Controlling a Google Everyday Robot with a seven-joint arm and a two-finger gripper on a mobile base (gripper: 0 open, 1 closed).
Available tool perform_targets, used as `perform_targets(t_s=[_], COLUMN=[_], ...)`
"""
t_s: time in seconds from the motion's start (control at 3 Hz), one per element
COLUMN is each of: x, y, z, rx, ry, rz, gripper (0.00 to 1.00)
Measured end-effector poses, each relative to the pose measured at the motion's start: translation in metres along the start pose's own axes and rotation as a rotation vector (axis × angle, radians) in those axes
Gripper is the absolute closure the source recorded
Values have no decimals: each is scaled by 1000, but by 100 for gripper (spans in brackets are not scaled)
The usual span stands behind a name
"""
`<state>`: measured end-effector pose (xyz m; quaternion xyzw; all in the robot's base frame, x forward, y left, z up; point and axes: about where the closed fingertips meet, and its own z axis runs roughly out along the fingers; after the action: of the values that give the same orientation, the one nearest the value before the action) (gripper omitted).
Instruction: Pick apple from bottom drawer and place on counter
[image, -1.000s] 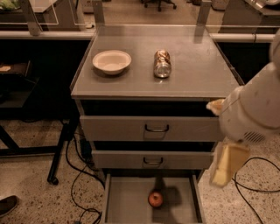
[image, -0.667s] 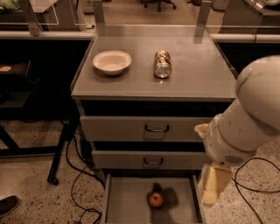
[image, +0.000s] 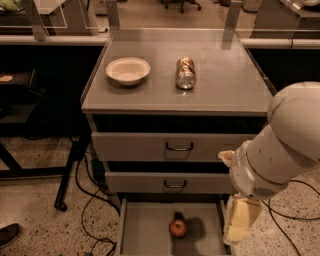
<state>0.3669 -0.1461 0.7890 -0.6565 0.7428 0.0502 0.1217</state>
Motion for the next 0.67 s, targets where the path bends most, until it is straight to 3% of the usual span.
perform_targets(t_s=[0.67], x=[-35], y=[17], z=[140], rx=[-142], ry=[-114], rz=[-20], gripper=[0])
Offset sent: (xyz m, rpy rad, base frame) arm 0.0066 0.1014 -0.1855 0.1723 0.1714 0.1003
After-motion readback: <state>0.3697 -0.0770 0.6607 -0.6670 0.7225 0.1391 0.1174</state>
